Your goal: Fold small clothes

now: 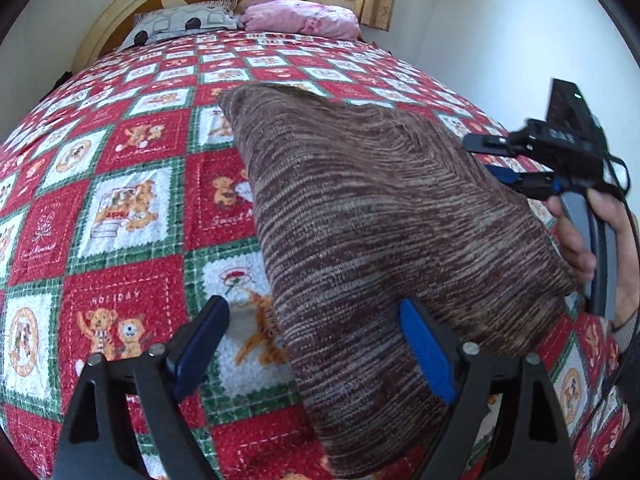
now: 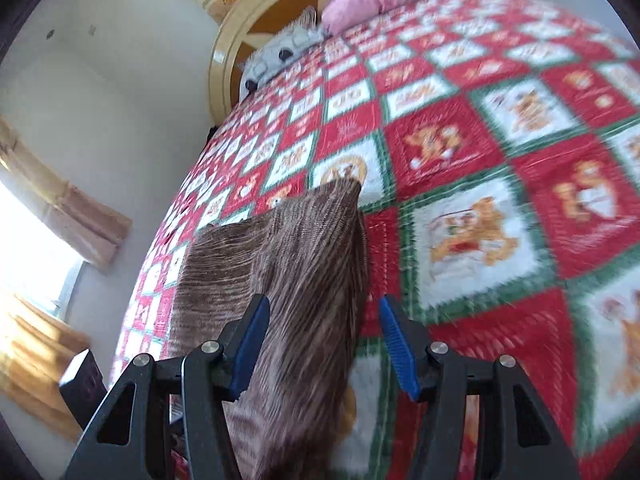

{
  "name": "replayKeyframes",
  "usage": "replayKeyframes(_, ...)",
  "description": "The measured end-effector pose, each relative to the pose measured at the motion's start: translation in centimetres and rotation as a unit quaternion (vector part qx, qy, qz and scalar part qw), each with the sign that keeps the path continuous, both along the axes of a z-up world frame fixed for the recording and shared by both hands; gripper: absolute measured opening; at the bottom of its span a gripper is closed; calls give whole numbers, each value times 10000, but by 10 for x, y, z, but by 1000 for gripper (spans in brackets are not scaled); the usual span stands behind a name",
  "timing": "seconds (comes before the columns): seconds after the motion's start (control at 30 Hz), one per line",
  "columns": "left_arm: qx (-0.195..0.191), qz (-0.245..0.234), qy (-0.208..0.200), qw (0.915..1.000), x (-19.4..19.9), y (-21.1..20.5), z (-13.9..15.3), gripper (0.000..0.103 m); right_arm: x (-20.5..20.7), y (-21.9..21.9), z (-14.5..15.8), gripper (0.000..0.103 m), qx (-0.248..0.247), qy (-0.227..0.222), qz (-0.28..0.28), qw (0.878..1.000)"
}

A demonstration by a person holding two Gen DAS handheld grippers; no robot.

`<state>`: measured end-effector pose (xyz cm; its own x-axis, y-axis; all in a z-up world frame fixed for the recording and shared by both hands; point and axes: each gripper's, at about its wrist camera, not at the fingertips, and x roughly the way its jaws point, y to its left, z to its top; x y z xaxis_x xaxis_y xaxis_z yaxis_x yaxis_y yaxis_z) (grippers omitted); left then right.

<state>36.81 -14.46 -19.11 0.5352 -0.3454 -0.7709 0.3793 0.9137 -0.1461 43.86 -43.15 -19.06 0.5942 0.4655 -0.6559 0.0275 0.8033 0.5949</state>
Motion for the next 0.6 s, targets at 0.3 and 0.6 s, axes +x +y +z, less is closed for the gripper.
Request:
replayKeyframes(0.3,-23,-50,-61,10000,-2,0,-3,91,36,-3,-20,58,309,75,93,9995)
replayKeyframes(0.6,-56,-129,51,9999,3,-2,-5,96,42,10,-26,57,255,-110,291,9992)
